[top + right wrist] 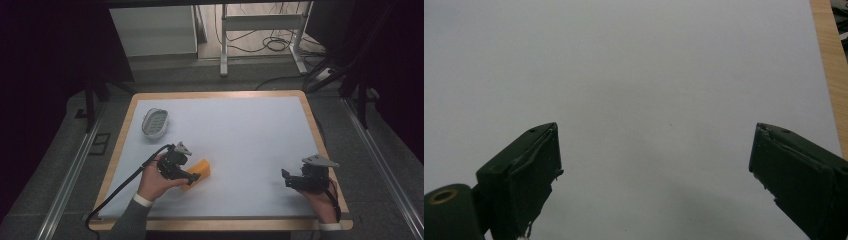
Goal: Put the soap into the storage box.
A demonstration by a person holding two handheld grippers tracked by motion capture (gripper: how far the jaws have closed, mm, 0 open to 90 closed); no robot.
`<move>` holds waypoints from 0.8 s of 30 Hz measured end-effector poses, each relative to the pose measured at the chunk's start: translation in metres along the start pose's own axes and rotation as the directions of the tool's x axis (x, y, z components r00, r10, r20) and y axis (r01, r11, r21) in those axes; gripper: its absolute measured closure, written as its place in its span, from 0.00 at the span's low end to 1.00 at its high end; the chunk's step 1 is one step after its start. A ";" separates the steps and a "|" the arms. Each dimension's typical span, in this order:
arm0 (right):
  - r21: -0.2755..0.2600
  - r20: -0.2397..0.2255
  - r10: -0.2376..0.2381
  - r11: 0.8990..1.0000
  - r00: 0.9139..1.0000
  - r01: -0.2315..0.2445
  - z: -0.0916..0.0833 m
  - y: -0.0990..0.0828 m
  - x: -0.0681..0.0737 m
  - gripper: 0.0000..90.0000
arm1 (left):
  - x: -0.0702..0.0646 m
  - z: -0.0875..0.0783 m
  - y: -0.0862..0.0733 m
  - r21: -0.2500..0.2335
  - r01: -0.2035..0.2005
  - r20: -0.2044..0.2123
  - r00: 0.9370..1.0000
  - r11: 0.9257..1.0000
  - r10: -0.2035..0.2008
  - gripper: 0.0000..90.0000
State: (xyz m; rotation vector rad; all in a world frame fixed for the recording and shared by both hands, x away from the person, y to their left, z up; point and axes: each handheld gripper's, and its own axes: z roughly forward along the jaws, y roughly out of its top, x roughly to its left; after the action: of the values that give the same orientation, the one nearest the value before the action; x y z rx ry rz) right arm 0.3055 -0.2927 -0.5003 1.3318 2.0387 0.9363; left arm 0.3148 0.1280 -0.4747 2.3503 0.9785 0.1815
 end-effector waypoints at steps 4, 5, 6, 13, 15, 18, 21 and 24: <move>0.001 -0.001 0.000 1.000 1.000 0.000 0.000 0.000 0.000 0.07 | 0.000 0.008 0.001 0.021 0.008 -0.015 1.000 1.000 -0.008 0.29; 0.001 -0.001 0.000 1.000 1.000 0.000 0.000 0.000 0.000 0.07 | 0.000 0.008 0.001 0.021 0.008 -0.015 1.000 1.000 -0.008 0.30; 0.003 0.000 0.000 1.000 1.000 0.000 0.001 -0.001 0.000 0.07 | 0.000 0.012 0.001 0.033 0.007 -0.018 1.000 0.999 -0.006 0.30; 0.009 0.004 0.004 1.000 1.000 -0.005 0.002 -0.001 -0.001 0.07 | -0.002 0.022 0.000 0.058 0.007 -0.021 1.000 0.998 -0.006 0.37; 0.012 0.001 0.005 1.000 1.000 -0.005 0.003 -0.002 -0.001 0.07 | -0.002 0.025 0.000 0.071 0.004 -0.024 1.000 0.997 -0.003 0.41; 0.015 0.004 0.005 1.000 1.000 -0.005 0.004 -0.002 -0.002 0.07 | -0.003 0.027 0.000 0.078 -0.003 -0.016 1.000 0.997 0.004 0.47; 0.015 0.005 0.006 1.000 1.000 -0.007 0.004 -0.003 -0.002 0.07 | -0.004 0.027 0.000 0.077 -0.002 0.012 1.000 0.997 0.001 0.56; 0.016 0.004 0.006 1.000 1.000 -0.007 0.004 -0.003 -0.002 0.07 | -0.005 0.027 0.001 0.083 -0.013 0.024 1.000 0.996 0.011 0.63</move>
State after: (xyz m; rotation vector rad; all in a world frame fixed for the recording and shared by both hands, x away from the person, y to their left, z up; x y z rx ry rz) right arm 0.3078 -0.2943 -0.5049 1.3486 2.0441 0.9210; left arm 0.3209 0.1111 -0.4960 2.4286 0.9778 0.1202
